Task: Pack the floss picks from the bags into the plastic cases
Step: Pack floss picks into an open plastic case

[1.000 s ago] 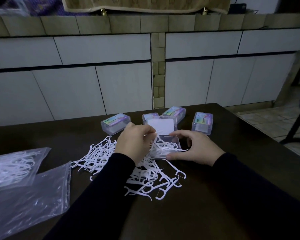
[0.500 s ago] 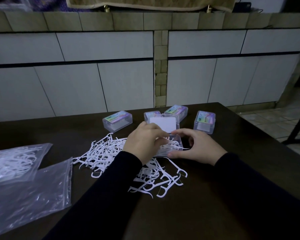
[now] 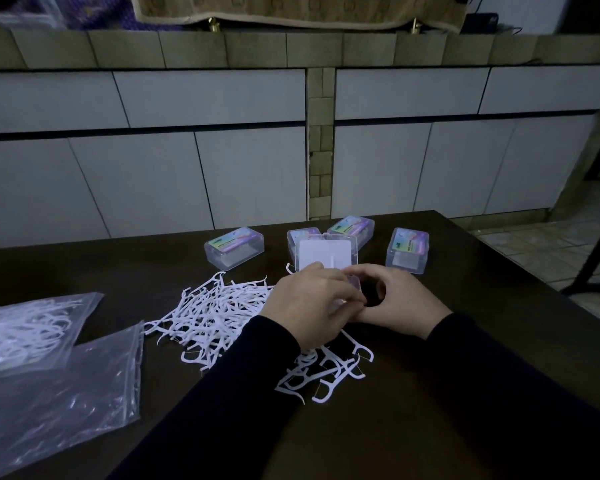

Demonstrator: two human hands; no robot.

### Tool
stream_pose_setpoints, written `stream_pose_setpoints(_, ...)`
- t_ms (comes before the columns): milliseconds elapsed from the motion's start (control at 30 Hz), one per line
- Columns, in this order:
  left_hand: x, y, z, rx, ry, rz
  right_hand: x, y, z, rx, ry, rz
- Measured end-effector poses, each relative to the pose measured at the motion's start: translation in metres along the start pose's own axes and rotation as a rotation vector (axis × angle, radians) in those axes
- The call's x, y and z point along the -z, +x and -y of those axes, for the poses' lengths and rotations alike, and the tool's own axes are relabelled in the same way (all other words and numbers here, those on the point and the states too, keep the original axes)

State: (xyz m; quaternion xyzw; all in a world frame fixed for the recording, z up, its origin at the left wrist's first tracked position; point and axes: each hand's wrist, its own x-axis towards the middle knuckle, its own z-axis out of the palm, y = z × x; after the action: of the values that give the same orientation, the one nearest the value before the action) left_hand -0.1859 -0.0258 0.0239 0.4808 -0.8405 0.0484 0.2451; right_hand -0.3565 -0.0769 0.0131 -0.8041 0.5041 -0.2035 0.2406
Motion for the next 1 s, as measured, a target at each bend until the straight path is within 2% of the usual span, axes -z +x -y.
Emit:
stream_pose_setpoints(233, 0.006, -0.004, 0.010, 0.120, 0.040, 0.073, 0.000, -0.003, 0.002, 0.014, -0.007, -0.010)
stream_pose_setpoints(367, 0.005, -0.002, 0.020, 0.378, 0.076, -0.172, 0.002, -0.007, 0.006, -0.017, -0.005, -0.003)
stream_pose_setpoints(467, 0.004, -0.006, 0.033, 0.518, 0.086, -0.143, 0.002, -0.007, 0.007, -0.035, -0.009, -0.008)
stream_pose_setpoints(567, 0.005, -0.008, 0.034, 0.507, 0.061, -0.107, 0.001, -0.006, 0.007, -0.048, -0.015, -0.004)
stream_pose_setpoints(733, 0.004, -0.004, 0.024, 0.382, 0.106, -0.003, 0.001, -0.006, 0.008, -0.045, -0.027, 0.002)
stream_pose_setpoints(1000, -0.007, 0.014, 0.010, 0.385, 0.080, -0.118, -0.001, -0.004, 0.005, -0.027, 0.007, 0.015)
